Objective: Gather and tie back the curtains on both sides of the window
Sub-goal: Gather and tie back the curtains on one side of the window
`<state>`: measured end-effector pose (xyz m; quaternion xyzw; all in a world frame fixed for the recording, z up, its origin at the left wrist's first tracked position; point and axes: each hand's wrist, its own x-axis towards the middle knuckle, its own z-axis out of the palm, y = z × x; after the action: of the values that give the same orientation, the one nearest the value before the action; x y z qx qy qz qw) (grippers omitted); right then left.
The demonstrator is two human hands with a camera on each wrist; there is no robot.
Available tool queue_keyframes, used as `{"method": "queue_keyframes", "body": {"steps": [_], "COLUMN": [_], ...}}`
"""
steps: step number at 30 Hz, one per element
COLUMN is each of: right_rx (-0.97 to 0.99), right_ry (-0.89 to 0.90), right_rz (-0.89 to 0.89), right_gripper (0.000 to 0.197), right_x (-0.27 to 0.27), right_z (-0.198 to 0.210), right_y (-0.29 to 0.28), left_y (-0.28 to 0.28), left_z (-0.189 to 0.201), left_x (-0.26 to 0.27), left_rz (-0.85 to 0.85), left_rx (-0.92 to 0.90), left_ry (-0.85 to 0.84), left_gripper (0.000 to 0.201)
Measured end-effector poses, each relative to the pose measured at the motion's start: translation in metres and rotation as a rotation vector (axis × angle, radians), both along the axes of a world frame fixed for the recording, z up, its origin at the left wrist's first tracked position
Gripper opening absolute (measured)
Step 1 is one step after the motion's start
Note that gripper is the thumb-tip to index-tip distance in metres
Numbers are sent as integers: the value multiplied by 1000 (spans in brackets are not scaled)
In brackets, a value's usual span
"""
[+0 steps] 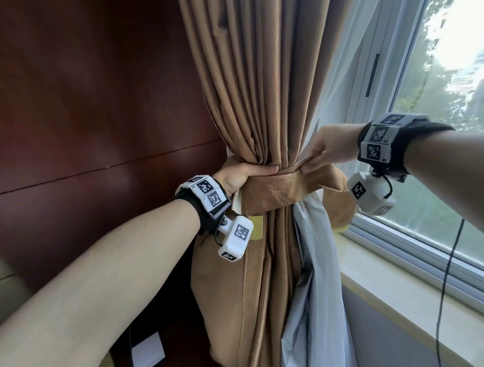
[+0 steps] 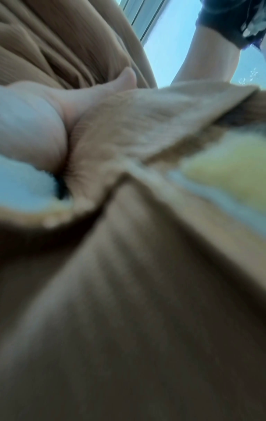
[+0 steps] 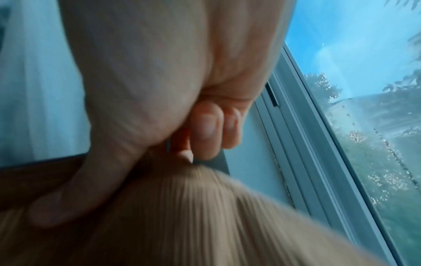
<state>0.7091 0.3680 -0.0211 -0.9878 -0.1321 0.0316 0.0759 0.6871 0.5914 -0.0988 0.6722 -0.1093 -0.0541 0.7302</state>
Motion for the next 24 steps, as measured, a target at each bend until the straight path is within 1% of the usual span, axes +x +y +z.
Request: {"method": "queue_keyframes", "body": {"steps": [1,2,5,7,9,11,12,13,15,16,17,19,21,23,24], "right_rx": [-3,-4,77,189,250,312,374,437,621,716,786,831,920,1006,1044], "right_ry": [-8,-23,-68,-99,-125,-91,-50,-12,30,35,27,-35,-33,46,93], "right_rz": [-27,-40,-59,-60,-68,-69,-79,-89,-114,-137,-159,-207,-230,-211,-185], "right_gripper": [44,44,26,29,29,30,38,54,96,100,89,62,43,30,26], "right_x": [0,2,2,2,4,10,11,14,21,21,18,16,14,10,7], "right_z": [0,0,-2,-4,-10,-16,-20,-25,-35,-38,-42,-49,-56,-59,-61], "right_y": [0,1,3,5,8,11,15,15,15,18,21,23,21,21,21], "left_y": [0,0,-2,-3,-3,-2,-1,1,3,4,5,6,5,3,3], "left_z": [-1,-1,-1,-2,-3,-4,-4,-4,-4,-5,-6,-6,-7,-7,-8], "left_x": [1,2,3,4,4,6,6,7,7,8,9,10,11,12,13], "left_rz": [9,12,8,9,22,37,39,40,43,48,53,69,66,66,69], "left_rx": [-2,-4,-16,-15,-12,-8,-3,-1,-12,-17,-21,-35,-48,-41,-35], "left_ry": [-2,0,19,21,10,0,-7,-10,-13,-19,-25,-24,-17,-19,-25], "left_gripper": [19,19,17,18,20,24,26,26,26,25,25,27,40,55,58]}}
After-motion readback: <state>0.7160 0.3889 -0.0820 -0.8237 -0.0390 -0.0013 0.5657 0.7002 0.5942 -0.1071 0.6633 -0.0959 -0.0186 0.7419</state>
